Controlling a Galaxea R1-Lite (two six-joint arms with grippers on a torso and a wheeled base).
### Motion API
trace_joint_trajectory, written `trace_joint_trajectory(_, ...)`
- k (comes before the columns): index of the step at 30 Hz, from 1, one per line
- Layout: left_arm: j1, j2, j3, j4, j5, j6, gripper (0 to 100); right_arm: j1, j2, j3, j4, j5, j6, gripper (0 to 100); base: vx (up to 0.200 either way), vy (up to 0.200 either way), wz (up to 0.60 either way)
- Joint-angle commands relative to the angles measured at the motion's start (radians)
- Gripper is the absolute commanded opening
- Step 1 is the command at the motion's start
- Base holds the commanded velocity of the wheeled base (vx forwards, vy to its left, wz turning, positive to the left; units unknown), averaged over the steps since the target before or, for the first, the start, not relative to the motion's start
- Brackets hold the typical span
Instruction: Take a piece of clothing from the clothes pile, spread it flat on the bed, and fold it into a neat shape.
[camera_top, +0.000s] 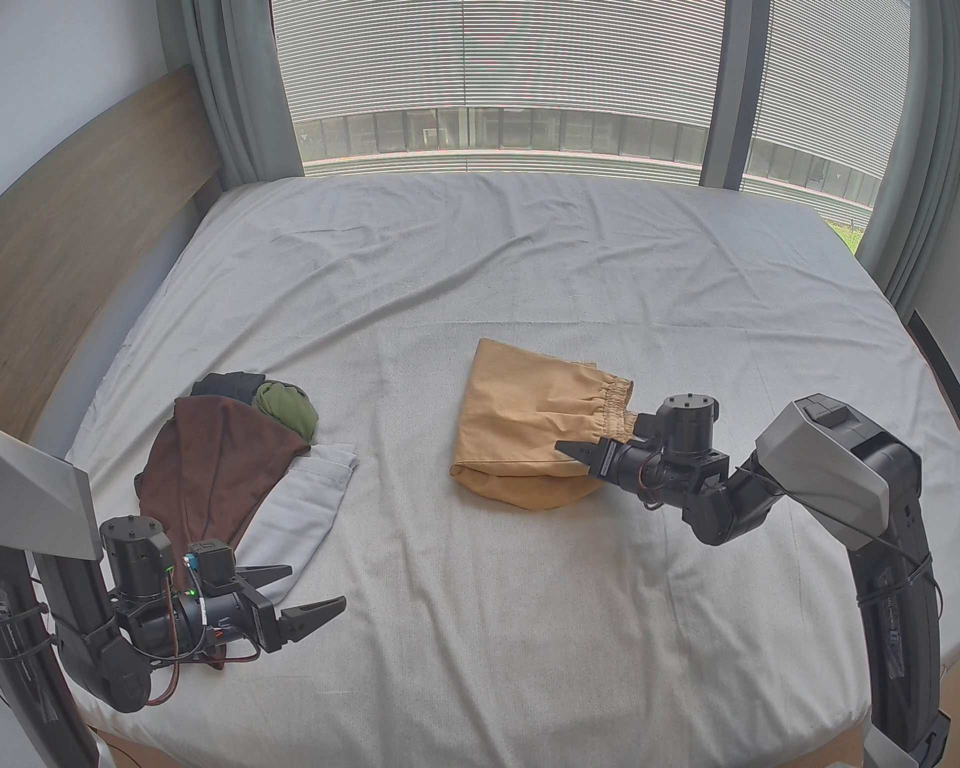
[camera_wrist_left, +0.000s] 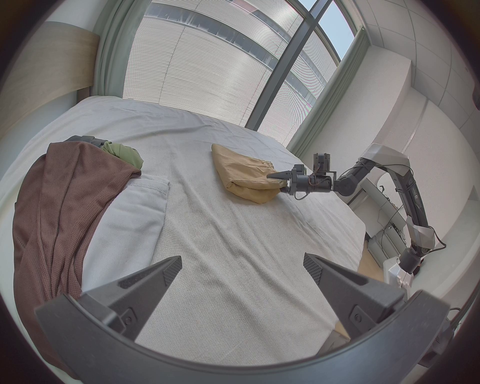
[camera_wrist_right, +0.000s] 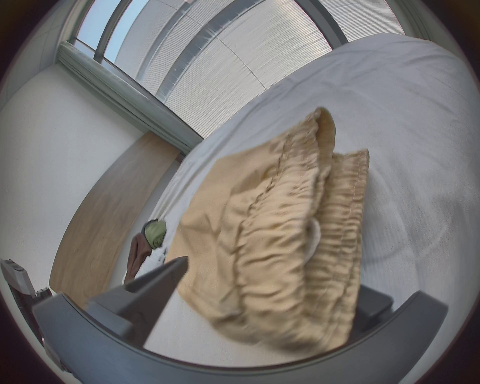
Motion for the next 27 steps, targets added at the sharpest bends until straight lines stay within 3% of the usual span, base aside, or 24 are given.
trace_joint_trajectory(1, 0.002, -0.006, -0.001, -0.001, 0.000, 0.000, 100, 0.028, -0.064, 0.145, 0.013, -0.005, -0.013, 100, 0.000, 0.000, 0.00)
trace_joint_trajectory(8, 0.002, -0.007, -0.005, -0.001, 0.000, 0.000, 100, 0.087, -0.182, 0.360, 0.009, -0.005, -0.016, 100, 0.000, 0.000, 0.00)
trace_joint_trajectory(15, 0.003, -0.007, -0.006, -0.002, 0.000, 0.000, 100, 0.167, -0.304, 0.420, 0.003, 0.012, -0.009, 100, 0.000, 0.000, 0.00)
trace_joint_trajectory(21, 0.003, -0.007, -0.006, -0.002, -0.001, 0.000, 100, 0.184, -0.395, 0.365, -0.003, 0.066, 0.025, 100, 0.000, 0.000, 0.00)
trace_joint_trajectory(27, 0.003, -0.007, -0.009, -0.002, -0.001, 0.000, 100, 0.126, -0.370, 0.219, -0.017, 0.063, 0.100, 100, 0.000, 0.000, 0.00)
